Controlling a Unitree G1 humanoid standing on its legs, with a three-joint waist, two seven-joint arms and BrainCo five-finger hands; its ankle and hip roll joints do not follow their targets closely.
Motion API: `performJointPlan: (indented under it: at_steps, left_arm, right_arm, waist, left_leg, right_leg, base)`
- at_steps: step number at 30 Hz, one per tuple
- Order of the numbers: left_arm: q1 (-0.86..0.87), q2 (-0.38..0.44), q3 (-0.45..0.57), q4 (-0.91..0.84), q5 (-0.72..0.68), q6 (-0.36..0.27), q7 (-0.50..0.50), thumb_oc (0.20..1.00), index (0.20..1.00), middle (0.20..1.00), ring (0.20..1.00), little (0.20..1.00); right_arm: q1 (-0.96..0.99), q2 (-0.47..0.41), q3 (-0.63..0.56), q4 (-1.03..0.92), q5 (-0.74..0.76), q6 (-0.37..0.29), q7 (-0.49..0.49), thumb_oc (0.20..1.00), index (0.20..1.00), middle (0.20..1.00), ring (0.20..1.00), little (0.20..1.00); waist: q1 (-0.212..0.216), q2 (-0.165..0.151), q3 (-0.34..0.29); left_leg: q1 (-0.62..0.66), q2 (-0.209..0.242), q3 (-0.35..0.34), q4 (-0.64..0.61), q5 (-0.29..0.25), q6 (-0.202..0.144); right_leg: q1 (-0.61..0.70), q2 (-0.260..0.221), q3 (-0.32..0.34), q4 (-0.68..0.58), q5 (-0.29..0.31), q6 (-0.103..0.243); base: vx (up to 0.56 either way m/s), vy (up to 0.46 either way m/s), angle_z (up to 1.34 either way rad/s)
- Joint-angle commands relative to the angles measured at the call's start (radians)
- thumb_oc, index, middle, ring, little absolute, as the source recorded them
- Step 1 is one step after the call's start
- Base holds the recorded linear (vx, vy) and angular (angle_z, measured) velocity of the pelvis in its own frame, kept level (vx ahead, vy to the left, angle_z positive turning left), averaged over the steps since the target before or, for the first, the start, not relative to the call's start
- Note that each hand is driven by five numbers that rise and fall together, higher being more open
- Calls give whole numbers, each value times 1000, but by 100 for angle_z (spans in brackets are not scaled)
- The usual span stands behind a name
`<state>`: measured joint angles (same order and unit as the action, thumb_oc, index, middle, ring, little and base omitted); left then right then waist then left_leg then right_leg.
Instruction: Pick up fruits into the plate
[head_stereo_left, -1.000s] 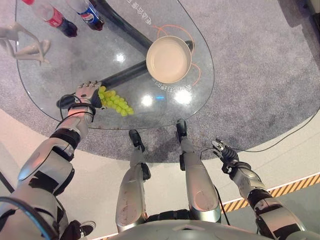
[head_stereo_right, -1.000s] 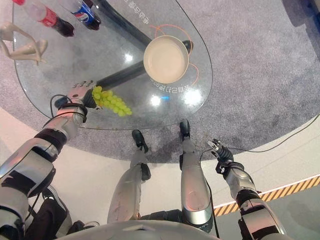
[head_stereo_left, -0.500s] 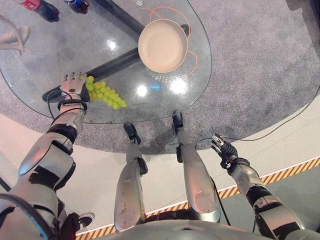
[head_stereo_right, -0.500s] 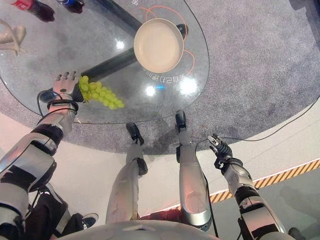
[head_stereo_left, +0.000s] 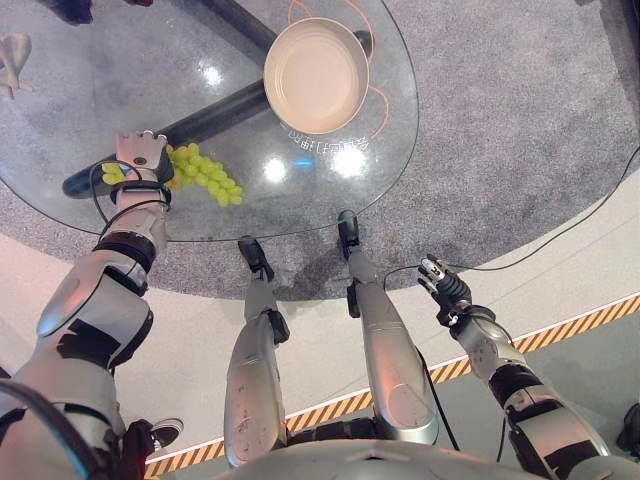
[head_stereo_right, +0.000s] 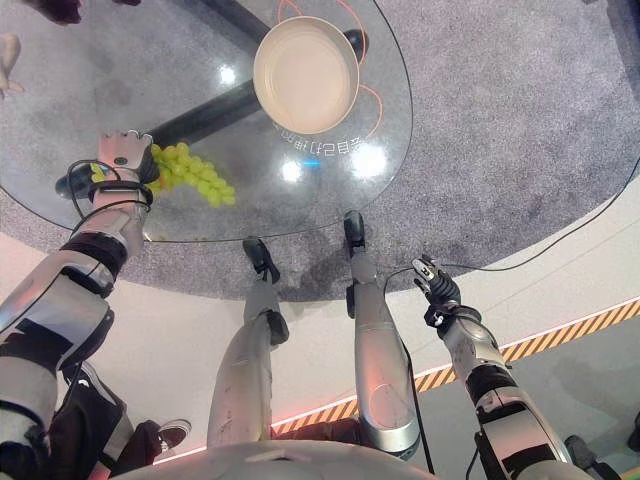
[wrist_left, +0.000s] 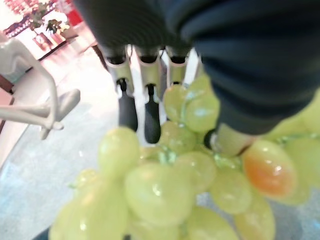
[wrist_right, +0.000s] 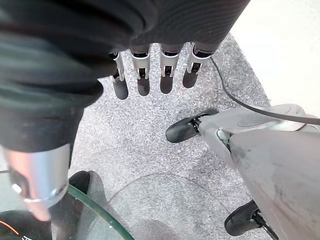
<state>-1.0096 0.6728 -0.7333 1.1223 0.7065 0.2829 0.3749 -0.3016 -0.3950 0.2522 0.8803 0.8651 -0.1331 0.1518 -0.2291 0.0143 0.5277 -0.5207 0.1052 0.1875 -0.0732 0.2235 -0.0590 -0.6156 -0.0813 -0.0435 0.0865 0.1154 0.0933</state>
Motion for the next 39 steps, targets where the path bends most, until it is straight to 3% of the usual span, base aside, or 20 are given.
performJointPlan:
  at_steps: [1,15,30,39]
  left_arm:
    - [-30,45,2,28,27,34,-20,200,200,200,200,200]
    - [-33,44,1,-13,-27,6,-12,200,200,200,200,200]
    - [-23,128,71,-169,-133,-148,-21,200,200,200,200,200]
    - [0,210,93,-308,-105,-234,-93,200,200,200,200,200]
  right_arm:
    - [26,22,2,-31,35,-13,-6,1000,1000,1000,1000,1000]
    - [28,21,-4,-32,9,-53,-9,1000,1000,1000,1000,1000]
    - [17,2,5,-133,-87,-134,28,1000,1000,1000,1000,1000]
    - [-45,-75,17,-214,-145,-96,63,1000,1000,1000,1000,1000]
  waist:
    - [6,-84,-8]
    - [17,-68,-8]
    - [64,-41,-8]
    - [108,-32,-38]
  left_leg:
    - [19,-29,5,73,-86,-34]
    - [58,-34,-3,64,-89,-30]
    - [223,-45,-14,43,-111,-25]
    - [298,-48,-34,29,-127,-25]
  right_leg:
    - [0,59,43,2,46,-5]
    - [38,55,37,5,34,-6]
    - [209,24,-11,-9,7,5]
    - [299,18,-49,-10,-18,5]
  base:
    - [0,0,0]
    - [0,0,0]
    - [12,-39,4]
    - [40,-91,10]
